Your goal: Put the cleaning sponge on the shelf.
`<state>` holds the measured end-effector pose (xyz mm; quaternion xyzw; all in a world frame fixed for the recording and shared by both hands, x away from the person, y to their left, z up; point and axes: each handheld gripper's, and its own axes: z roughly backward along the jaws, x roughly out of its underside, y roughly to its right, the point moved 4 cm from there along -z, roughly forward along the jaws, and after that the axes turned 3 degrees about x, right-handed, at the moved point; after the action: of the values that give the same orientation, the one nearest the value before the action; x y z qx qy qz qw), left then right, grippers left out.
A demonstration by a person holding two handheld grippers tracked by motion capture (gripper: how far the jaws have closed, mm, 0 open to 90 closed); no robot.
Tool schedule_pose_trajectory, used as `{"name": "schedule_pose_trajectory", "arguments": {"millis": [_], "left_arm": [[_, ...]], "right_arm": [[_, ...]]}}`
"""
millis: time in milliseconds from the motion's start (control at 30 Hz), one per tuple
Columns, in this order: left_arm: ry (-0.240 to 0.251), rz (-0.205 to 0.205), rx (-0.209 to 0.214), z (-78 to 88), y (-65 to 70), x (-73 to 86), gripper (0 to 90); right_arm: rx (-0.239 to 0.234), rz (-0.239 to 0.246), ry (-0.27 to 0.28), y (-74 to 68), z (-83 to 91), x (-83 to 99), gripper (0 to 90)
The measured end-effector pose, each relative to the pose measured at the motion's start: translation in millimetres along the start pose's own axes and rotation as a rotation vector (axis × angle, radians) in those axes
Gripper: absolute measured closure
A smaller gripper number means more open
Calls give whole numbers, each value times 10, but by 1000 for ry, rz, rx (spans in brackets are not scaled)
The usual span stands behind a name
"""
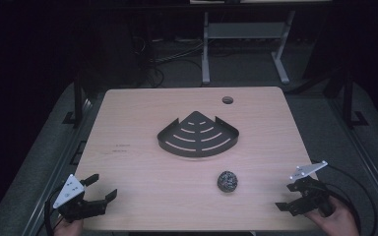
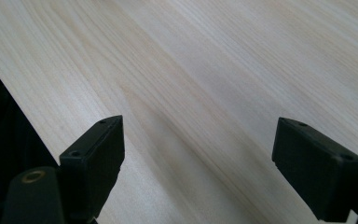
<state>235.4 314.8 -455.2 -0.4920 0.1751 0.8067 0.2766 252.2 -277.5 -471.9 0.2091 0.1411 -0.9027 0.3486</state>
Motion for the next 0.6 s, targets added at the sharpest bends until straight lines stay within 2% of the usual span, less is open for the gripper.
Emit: {"name": "schedule_pose_trajectory", "arguments": {"millis": [367,600], "left_arm": [[5,-3,0,7,10,-10,133],[4,-3,-1,6,7,-12,133]], "right_arm": [[-17,21,-13,-48,-37,-63,165],[-26,54,-14,-102,-50,-204,152]]}}
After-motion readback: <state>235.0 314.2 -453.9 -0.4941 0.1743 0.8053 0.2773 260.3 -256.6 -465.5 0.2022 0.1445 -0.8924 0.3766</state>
